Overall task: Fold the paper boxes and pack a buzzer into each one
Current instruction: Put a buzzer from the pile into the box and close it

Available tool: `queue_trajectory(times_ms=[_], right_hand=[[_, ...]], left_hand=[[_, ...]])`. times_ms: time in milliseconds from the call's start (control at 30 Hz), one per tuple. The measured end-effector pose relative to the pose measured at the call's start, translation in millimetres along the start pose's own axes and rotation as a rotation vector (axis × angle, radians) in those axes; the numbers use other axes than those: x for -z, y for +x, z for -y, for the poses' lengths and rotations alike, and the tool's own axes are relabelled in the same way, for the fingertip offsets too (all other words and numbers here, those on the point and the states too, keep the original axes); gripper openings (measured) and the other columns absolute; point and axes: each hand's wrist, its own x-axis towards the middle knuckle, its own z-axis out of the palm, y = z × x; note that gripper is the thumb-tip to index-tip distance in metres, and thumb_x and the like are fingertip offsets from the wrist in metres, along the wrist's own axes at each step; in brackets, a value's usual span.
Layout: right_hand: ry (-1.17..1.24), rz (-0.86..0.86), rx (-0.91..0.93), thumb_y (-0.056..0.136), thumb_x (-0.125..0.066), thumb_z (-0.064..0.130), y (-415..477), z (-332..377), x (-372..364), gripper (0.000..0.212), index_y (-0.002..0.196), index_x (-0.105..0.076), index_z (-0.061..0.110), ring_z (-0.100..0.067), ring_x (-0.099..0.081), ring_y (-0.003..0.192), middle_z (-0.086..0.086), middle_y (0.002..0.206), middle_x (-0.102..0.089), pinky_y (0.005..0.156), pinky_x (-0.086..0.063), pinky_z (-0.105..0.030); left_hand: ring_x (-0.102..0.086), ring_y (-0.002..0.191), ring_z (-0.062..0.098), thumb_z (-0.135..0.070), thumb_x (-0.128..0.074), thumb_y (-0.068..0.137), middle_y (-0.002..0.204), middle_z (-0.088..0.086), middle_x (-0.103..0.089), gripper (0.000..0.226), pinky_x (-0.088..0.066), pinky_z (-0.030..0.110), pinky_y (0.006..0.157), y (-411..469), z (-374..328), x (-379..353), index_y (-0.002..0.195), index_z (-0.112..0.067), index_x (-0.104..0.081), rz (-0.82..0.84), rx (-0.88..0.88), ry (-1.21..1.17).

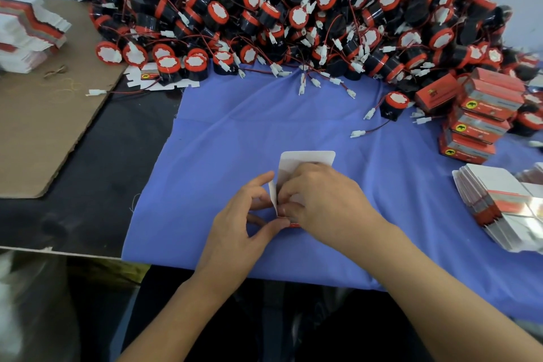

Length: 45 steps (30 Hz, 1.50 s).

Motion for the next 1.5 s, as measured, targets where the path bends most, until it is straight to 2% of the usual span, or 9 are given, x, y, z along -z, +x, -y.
queue_trajectory(times_ms=[233,367,467,600,800,933,1100,1333,1500], right_hand=[[-0.077,-0.022,0.268,0.101,-0.051,0.031,-17,-22,-11,0.021,0.102,-0.071,0.036,-0.016,-0.044,0.124,0.012,0.123,-0.047,0.098,-0.035,-0.036],[0.232,-0.541,0.277,0.084,-0.076,0.003,-27,-26,-30,0.017,0.088,-0.078,0.02,-0.016,-0.06,0.111,0.005,0.115,-0.061,0.098,-0.045,-0.037],[0.639,-0.895,-0.032,0.09,-0.069,0.012,-37,-33,-43,0.017,0.094,-0.068,0.029,-0.008,-0.06,0.107,0.007,0.11,-0.062,0.096,-0.044,-0.024],[1.349,-0.56,-0.354,0.094,-0.071,0.014,-32,-46,-53,0.026,0.115,-0.066,0.029,-0.018,-0.067,0.1,0.004,0.112,-0.068,0.098,-0.053,-0.05],[1.174,-0.474,-0.18,0.09,-0.074,0.0,-25,-38,-61,0.042,0.118,-0.066,0.03,-0.009,-0.066,0.084,0.004,0.105,-0.074,0.074,-0.051,-0.018],[1.07,-0.457,-0.155,0.096,-0.071,0.014,-34,-45,-68,0.025,0.116,-0.068,0.029,-0.011,-0.066,0.084,0.002,0.107,-0.067,0.076,-0.052,-0.024],[0.959,-0.246,0.018,0.086,-0.07,0.063,-54,-66,-64,0.043,0.124,-0.066,0.043,-0.01,-0.055,0.134,0.019,0.142,-0.054,0.1,-0.05,-0.023],[0.647,-0.4,0.053,0.093,-0.065,0.042,-52,-66,-73,0.036,0.127,-0.066,0.029,-0.001,-0.046,0.14,0.019,0.149,-0.052,0.112,-0.042,-0.028],[0.658,-0.283,0.094,0.09,-0.072,0.052,-52,-65,-65,0.051,0.137,-0.061,0.035,-0.002,-0.05,0.137,0.02,0.147,-0.053,0.103,-0.052,-0.028]], left_hand=[[-0.057,0.125,-0.005,-0.04,-0.072,0.093,0.145,-0.021,-0.051,0.028,-0.054,0.016,0.083,-2,1,0,0.118,-0.04,-0.059,0.04,-0.156,0.116],[-0.064,0.115,0.009,-0.037,-0.064,0.098,0.138,-0.022,-0.058,0.03,-0.053,0.021,0.09,1,0,-1,0.127,-0.044,-0.059,0.096,-0.139,0.145],[-0.057,0.118,0.008,-0.032,-0.059,0.098,0.134,-0.023,-0.056,0.024,-0.05,0.025,0.097,0,1,-6,0.121,-0.033,-0.066,0.083,-0.208,0.284],[-0.055,0.118,0.01,-0.032,-0.057,0.097,0.13,-0.021,-0.057,0.024,-0.053,0.03,0.093,0,0,-8,0.115,-0.024,-0.071,0.062,-0.198,0.301],[-0.061,0.118,0.01,-0.026,-0.063,0.098,0.125,-0.017,-0.063,0.021,-0.049,0.013,0.09,5,-4,-4,0.112,-0.027,-0.078,0.07,-0.129,0.183],[-0.067,0.11,0.007,-0.013,-0.071,0.095,0.117,-0.016,-0.069,0.024,-0.05,0.012,0.083,8,-5,-2,0.111,-0.03,-0.074,0.055,-0.069,0.078],[-0.069,0.108,0.01,-0.008,-0.075,0.093,0.13,-0.016,-0.061,0.054,-0.053,0.016,0.083,8,-6,4,0.129,-0.043,-0.056,0.061,0.015,-0.037],[-0.056,0.124,0.019,-0.024,-0.06,0.086,0.157,-0.014,-0.04,0.03,-0.048,0.02,0.093,2,-5,7,0.112,-0.027,-0.072,0.235,-0.105,0.1],[-0.047,0.136,0.012,-0.047,-0.064,0.09,0.143,-0.025,-0.052,0.023,-0.045,0.023,0.104,11,-4,10,0.111,-0.037,-0.067,0.233,-0.098,0.155]])
